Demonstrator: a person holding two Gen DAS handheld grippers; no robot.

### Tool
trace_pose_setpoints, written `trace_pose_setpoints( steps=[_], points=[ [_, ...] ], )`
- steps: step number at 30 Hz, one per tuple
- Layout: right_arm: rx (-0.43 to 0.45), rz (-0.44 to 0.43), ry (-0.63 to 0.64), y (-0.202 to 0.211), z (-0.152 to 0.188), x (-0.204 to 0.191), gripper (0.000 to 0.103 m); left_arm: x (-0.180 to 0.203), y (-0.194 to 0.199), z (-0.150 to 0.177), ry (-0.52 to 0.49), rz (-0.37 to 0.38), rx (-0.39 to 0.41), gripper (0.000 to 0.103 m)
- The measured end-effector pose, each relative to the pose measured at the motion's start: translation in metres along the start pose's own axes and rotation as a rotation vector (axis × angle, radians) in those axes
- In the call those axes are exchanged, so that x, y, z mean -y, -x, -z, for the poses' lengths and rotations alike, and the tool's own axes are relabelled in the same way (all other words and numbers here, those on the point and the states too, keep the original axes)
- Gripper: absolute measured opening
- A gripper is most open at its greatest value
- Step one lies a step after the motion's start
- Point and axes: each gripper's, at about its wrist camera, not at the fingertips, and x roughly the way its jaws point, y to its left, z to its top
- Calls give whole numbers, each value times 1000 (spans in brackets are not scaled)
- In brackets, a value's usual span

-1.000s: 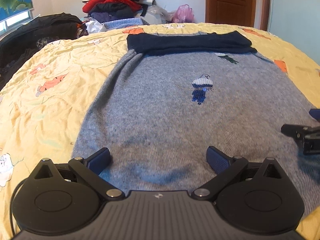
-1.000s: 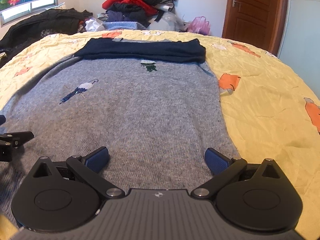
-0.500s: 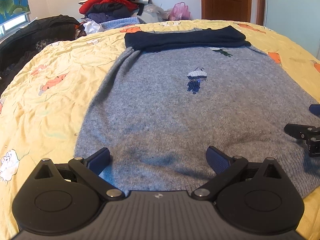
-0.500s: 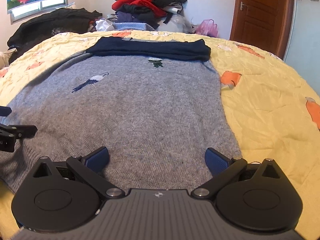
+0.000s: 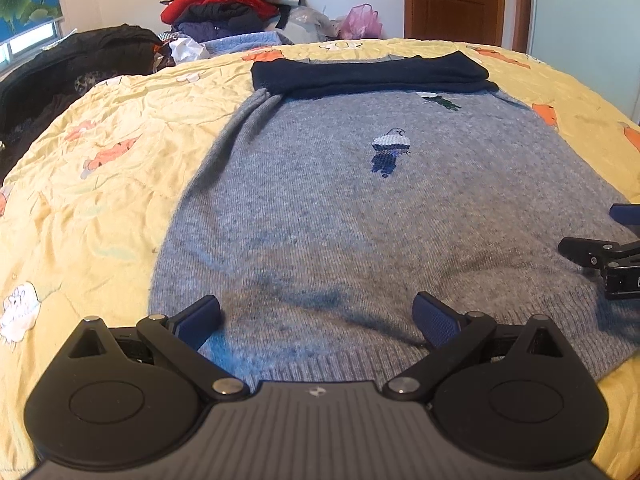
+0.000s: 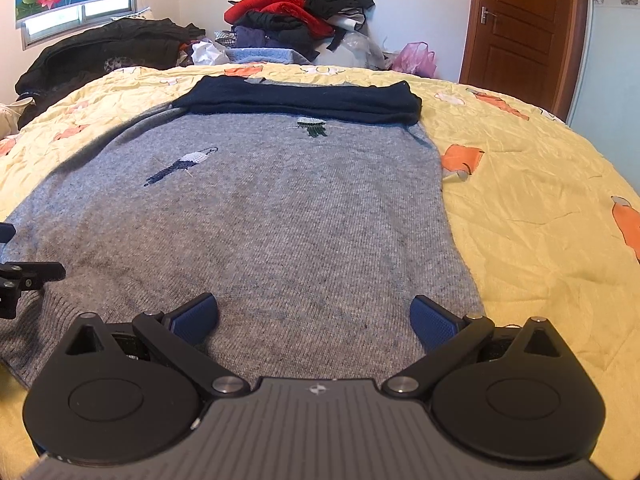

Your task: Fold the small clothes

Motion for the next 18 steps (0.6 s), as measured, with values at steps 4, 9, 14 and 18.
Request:
trace_pose_setpoints(
  steps=[4,9,14,18],
  points=[
    [-7,3,0,1,0,0,103,0,2,1,-2,0,-3,103],
    [-42,-22,62,21,6,0,103,-2,14,7,-21,15,12,103],
    [-68,-94,115,53,24,6,102,-13,26,19,-42,49,7,103],
    [-91,-191,-2,74,24,33,101,-37,36,25,-10,23,19,103]
  ],
)
